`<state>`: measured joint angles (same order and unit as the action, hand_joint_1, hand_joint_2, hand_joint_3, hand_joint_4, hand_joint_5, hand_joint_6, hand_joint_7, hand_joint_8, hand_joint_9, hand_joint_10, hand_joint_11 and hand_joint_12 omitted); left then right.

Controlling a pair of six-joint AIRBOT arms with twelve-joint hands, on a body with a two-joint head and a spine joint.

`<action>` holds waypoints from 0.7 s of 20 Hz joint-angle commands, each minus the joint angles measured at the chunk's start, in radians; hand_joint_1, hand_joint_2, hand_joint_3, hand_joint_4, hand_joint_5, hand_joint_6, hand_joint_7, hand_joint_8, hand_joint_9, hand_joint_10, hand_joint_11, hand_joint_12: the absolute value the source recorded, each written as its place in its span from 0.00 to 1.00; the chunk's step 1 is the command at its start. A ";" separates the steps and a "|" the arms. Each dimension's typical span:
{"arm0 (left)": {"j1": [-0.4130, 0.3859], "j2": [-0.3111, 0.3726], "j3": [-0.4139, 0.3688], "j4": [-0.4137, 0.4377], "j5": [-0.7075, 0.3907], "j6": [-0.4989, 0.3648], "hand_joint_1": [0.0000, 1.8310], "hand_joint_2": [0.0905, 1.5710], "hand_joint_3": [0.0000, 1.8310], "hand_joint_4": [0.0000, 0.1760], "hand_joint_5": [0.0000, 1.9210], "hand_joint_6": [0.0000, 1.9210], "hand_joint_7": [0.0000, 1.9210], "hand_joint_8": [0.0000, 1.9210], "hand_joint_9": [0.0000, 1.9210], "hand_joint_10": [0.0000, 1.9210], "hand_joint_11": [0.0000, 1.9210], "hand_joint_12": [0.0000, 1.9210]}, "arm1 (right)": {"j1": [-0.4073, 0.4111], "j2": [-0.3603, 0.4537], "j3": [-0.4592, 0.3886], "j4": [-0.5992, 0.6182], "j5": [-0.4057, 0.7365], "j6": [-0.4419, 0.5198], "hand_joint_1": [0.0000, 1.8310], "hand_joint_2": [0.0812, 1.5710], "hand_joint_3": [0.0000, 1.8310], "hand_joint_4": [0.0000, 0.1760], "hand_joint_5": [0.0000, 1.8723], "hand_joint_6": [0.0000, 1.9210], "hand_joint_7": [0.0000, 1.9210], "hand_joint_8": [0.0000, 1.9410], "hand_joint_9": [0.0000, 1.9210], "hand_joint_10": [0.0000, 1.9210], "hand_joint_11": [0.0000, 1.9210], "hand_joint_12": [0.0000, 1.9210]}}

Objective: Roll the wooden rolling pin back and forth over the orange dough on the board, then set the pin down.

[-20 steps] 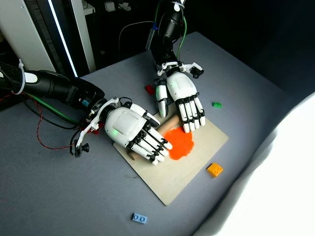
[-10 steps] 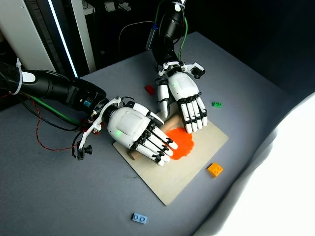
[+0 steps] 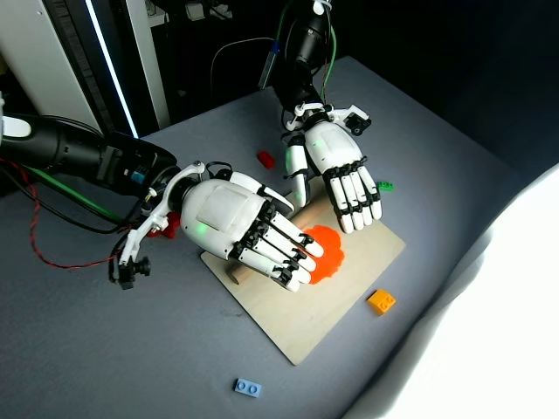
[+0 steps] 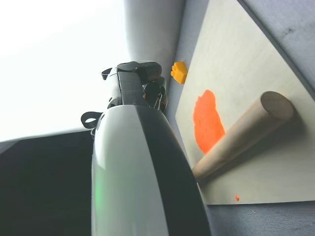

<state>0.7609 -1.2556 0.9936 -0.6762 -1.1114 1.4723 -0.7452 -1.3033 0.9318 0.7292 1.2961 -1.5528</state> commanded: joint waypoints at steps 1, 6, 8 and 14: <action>-0.015 0.013 -0.005 0.059 -0.084 -0.002 0.00 0.94 0.00 0.00 0.14 0.00 0.14 0.00 0.12 0.00 0.00 0.25 | 0.005 0.022 -0.015 -0.076 0.082 0.007 0.00 0.98 0.00 0.00 0.28 0.00 0.30 0.00 0.26 0.00 0.00 0.53; -0.082 0.093 -0.067 0.058 0.022 0.021 0.00 0.95 0.00 0.00 0.13 0.00 0.14 0.00 0.12 0.00 0.00 0.17 | -0.011 0.234 -0.178 -0.076 0.033 0.031 0.00 0.98 0.00 0.00 0.27 0.00 0.29 0.00 0.26 0.00 0.00 0.54; -0.108 0.119 -0.091 0.055 0.058 0.031 0.00 0.95 0.00 0.00 0.14 0.00 0.15 0.00 0.12 0.00 0.00 0.15 | -0.012 0.310 -0.235 -0.076 0.022 0.042 0.00 0.98 0.00 0.00 0.26 0.00 0.28 0.00 0.26 0.00 0.00 0.54; -0.200 0.185 -0.150 0.030 0.178 0.081 0.00 0.95 0.00 0.00 0.15 0.00 0.15 0.00 0.11 0.00 0.00 0.09 | -0.008 0.485 -0.310 -0.077 0.025 0.127 0.00 0.99 0.00 0.00 0.26 0.00 0.28 0.00 0.26 0.00 0.00 0.54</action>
<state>0.5617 -1.0733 0.8417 -0.6960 -0.8413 1.5524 -0.7635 -0.8146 0.6235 0.7113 1.2175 -1.4254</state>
